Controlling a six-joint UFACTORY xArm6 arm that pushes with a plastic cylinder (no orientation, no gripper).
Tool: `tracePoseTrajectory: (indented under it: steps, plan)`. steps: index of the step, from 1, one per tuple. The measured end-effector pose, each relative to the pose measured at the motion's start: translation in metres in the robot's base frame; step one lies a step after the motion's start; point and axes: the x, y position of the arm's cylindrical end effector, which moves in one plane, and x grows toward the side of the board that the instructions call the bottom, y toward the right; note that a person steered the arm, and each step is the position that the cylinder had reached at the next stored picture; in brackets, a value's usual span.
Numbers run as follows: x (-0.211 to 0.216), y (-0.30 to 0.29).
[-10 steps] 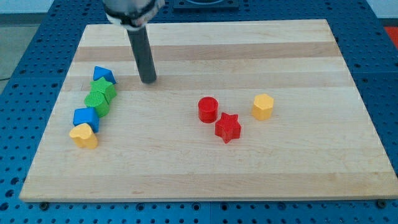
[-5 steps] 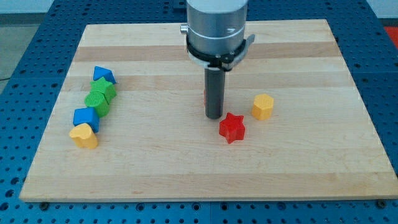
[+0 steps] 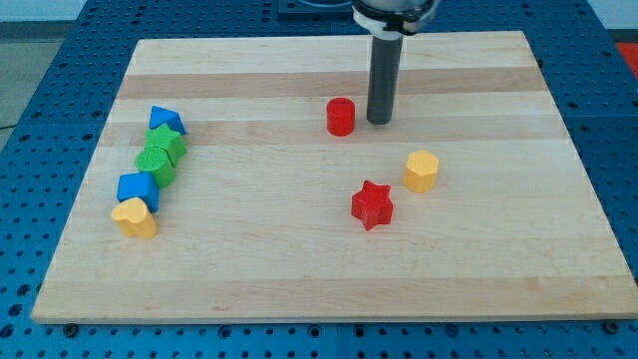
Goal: Separate the red circle from the red star
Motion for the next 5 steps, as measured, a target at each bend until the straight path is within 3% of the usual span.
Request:
tracePoseTrajectory:
  steps: [1,3,5]
  plan:
    - [-0.001,-0.018]
    - [0.042,-0.024]
    - [0.039,-0.023]
